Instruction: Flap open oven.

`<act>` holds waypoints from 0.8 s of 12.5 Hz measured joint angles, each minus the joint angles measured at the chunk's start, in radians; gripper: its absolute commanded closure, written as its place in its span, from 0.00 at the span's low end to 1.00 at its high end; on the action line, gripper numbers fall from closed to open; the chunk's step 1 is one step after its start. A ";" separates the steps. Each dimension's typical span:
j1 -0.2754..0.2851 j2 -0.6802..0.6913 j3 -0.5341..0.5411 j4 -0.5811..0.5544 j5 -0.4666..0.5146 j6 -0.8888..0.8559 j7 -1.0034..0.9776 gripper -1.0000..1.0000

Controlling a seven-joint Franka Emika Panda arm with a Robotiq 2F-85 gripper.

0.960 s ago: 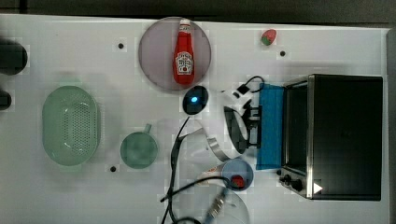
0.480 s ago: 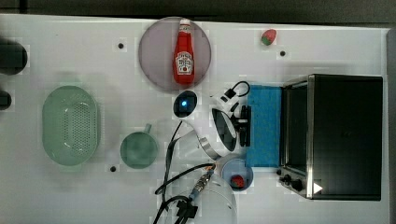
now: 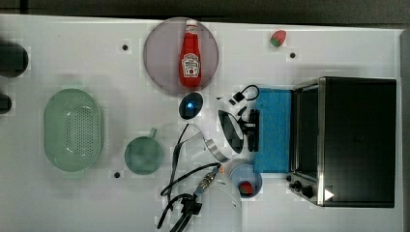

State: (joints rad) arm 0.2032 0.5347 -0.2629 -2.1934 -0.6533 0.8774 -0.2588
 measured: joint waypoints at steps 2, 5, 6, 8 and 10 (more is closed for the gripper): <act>0.001 0.000 0.007 0.004 0.061 0.014 0.009 0.83; -0.005 -0.044 0.020 0.004 0.212 0.009 0.014 0.83; -0.001 -0.079 0.023 0.004 0.307 0.005 0.014 0.83; 0.006 -0.178 0.026 0.016 0.430 -0.042 0.014 0.83; 0.010 -0.304 0.031 0.057 0.545 -0.170 0.016 0.83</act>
State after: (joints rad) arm 0.2129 0.2311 -0.2323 -2.1367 -0.1086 0.7070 -0.2426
